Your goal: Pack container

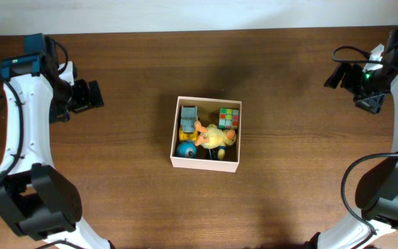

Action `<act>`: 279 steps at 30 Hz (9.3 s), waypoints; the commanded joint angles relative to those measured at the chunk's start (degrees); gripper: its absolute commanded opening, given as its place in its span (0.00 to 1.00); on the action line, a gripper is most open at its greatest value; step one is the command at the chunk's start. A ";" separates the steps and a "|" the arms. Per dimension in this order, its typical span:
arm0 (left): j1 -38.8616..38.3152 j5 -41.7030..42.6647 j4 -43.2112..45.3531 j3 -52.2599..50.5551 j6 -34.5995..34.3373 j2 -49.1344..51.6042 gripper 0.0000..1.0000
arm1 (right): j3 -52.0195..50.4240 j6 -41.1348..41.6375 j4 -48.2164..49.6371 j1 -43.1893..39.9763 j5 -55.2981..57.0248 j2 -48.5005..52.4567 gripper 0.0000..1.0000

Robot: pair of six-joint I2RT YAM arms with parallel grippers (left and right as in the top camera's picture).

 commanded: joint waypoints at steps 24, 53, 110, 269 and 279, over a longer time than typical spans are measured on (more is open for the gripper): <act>-8.98 -0.61 64.74 -48.68 -0.50 -62.18 0.99 | 0.76 0.39 -0.02 -0.39 -0.72 -1.11 0.99; -11.72 5.79 71.82 -99.86 -0.46 -103.86 0.99 | 0.76 0.39 -0.02 -0.39 -0.72 -1.11 0.99; -11.69 5.77 70.10 -101.85 1.20 -107.93 0.99 | 0.74 0.37 -0.28 20.61 -0.72 -45.92 0.99; -11.69 5.77 70.10 -101.85 1.20 -107.93 0.99 | -103.10 -7.34 64.52 24.72 24.85 -109.04 0.99; -11.69 5.77 70.10 -101.85 1.20 -107.93 0.99 | -103.10 -7.34 64.54 24.72 24.85 -109.04 0.99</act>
